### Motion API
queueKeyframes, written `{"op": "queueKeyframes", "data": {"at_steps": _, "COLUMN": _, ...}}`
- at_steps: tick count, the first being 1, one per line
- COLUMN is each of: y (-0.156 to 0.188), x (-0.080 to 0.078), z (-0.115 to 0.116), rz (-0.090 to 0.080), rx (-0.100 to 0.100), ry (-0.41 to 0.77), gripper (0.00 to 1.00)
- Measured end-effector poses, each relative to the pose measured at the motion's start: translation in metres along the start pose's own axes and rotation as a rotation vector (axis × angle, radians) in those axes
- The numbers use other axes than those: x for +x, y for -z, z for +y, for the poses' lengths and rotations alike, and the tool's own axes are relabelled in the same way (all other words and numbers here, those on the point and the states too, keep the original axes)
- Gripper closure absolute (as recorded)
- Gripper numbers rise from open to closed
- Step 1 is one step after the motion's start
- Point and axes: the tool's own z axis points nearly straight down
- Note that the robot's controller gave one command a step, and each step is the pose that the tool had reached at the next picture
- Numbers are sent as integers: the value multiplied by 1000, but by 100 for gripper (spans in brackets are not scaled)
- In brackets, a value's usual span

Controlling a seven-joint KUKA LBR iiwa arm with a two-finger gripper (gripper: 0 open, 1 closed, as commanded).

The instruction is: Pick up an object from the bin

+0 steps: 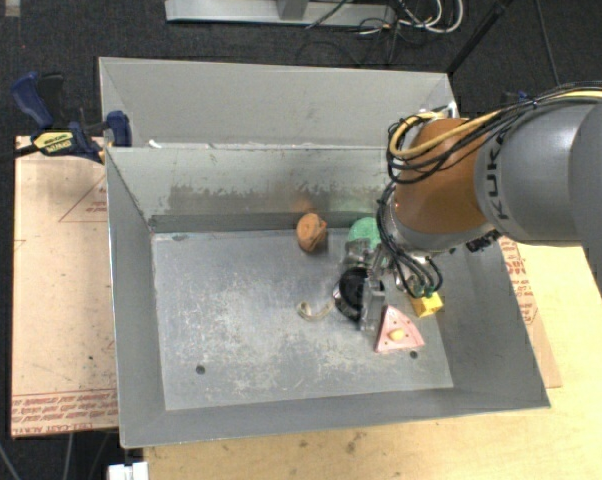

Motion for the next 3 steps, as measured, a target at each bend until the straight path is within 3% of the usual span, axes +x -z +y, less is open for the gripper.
{"op": "queueKeyframes", "data": {"at_steps": 3, "y": 0, "x": 0, "z": 0, "rz": 0, "rx": 0, "ry": 0, "gripper": 100}}
